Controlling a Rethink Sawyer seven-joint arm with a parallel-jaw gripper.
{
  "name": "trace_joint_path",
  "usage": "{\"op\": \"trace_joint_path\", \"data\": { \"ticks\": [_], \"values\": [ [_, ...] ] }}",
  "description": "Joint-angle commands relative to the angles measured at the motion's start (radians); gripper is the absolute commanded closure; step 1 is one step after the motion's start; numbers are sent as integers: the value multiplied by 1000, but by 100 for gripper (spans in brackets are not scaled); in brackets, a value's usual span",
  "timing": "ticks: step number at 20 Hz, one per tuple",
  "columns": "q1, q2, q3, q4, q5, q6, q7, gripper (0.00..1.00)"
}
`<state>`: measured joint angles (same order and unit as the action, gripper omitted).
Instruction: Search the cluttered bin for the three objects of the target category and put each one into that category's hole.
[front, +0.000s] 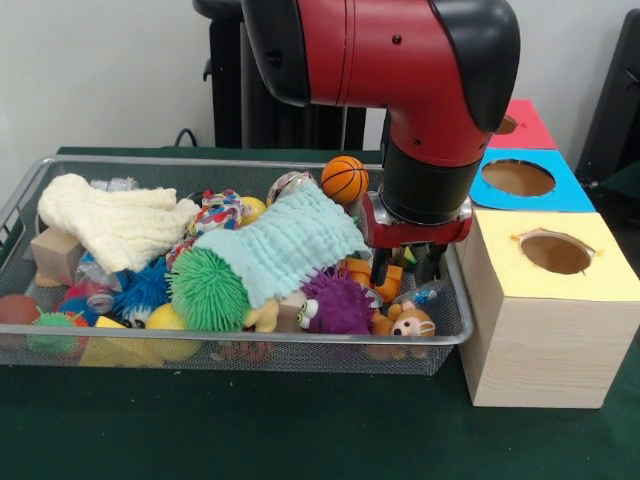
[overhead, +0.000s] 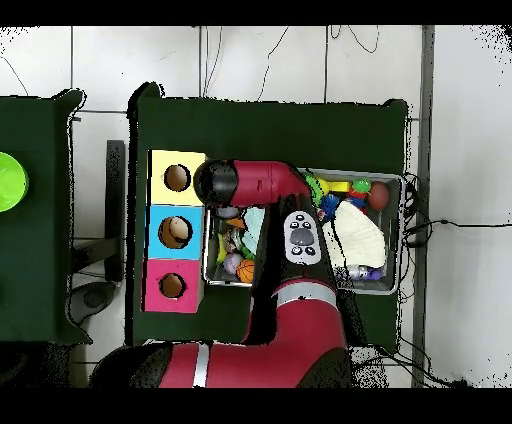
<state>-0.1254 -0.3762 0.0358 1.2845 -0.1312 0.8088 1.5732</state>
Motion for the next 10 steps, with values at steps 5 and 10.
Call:
{"op": "trace_joint_path", "data": {
  "ticks": [5, 10],
  "values": [
    [-1, -18, 19, -92, 39, 74, 152, 0],
    [0, -11, 14, -116, 33, 50, 154, 0]
  ]
}}
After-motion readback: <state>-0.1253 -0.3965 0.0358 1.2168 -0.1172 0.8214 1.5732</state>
